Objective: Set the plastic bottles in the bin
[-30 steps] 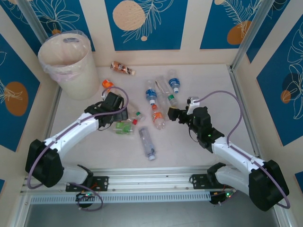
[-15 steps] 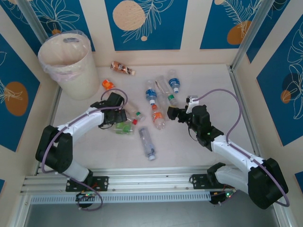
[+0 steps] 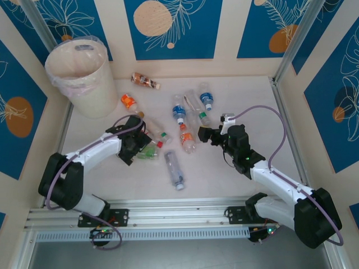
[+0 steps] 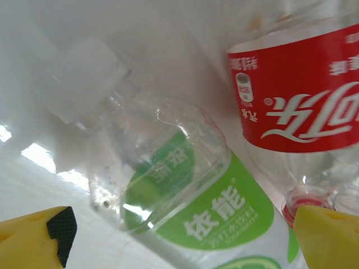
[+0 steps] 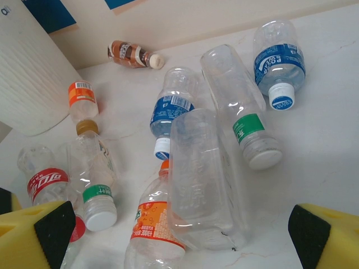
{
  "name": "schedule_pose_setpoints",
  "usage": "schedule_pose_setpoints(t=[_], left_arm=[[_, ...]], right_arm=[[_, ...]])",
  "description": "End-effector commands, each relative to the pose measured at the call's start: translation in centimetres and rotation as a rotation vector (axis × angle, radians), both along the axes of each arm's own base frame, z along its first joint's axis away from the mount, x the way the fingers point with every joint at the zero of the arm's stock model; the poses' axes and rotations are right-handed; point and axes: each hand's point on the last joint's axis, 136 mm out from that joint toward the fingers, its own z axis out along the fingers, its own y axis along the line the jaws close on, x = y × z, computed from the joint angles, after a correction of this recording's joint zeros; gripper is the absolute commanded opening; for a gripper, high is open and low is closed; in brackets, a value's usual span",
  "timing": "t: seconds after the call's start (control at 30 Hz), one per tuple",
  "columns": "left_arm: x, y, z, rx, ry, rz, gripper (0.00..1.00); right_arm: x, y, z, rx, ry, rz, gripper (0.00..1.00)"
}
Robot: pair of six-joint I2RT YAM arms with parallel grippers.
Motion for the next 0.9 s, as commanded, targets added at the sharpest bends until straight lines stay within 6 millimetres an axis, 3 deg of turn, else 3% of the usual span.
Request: schedule_pose_setpoints(t=[0.0,0.37,0.5,0.57,0.87], left_arm=[[0.0,-0.8,-1.3,-0.064,0.054,0.099,1.0],[-1.3,-0.4,-6.4,-0.075,0.114,0.167,0.87],[-1.3,0.1,-7.4,-0.056,0.105,0.149,0.73],[-1.1,0.2,-7.4,-0.049,0.081,0.129,0.62],[0.3,1.7,-4.0,0.054,-0.089,-0.03,0.42]], right_arm=[[-0.4,-0.1,1.1,0.007,-0.025,0.001,0.99],[-0.7,-1.2,0.8,0.0,-0.026,-0.039,1.0],[-0.6,-0.9,0.8,-0.002,-0.018,-0.03,1.0],[-0.5,-0.9,0.7,-0.003,-0.012,-0.032,1.0],[-0.2,-1.1,0.8,-0.009,-0.012,-0.053,1.0]])
